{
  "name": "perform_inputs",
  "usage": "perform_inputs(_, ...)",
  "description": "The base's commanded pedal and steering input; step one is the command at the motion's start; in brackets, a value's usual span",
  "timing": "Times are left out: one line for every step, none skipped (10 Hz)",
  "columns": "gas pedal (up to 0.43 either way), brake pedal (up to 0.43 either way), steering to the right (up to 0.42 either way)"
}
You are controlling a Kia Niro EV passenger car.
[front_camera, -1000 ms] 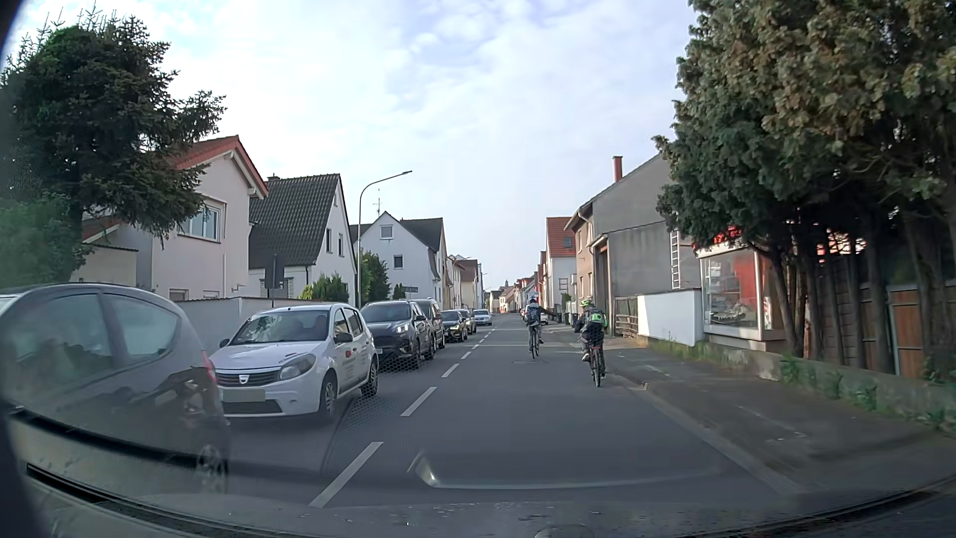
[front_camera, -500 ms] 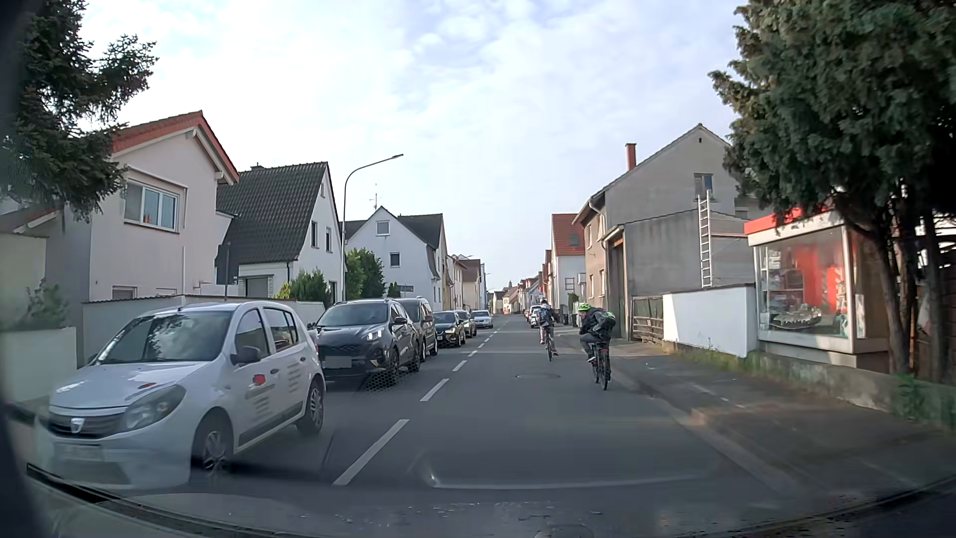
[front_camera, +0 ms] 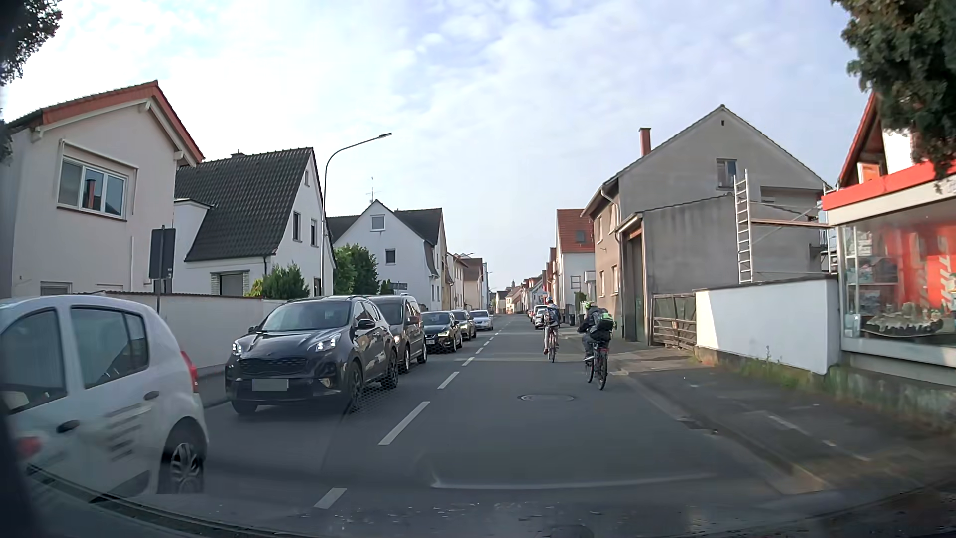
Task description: Follow the waypoints while adhering to traffic rules and regulations
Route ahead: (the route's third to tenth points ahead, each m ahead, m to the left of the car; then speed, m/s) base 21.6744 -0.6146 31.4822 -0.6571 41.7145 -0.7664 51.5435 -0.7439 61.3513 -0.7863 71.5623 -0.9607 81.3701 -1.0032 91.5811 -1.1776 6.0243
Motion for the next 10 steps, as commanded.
perform_inputs(0.000, 0.000, -0.007)
perform_inputs(0.000, 0.000, -0.007)
perform_inputs(0.000, 0.000, -0.006)
perform_inputs(0.000, 0.000, -0.005)
perform_inputs(0.000, 0.000, -0.004)
perform_inputs(0.008, 0.000, -0.003)
perform_inputs(0.008, 0.000, -0.003)
perform_inputs(0.008, 0.000, -0.003)
perform_inputs(0.020, 0.000, -0.003)
perform_inputs(0.020, 0.000, -0.003)
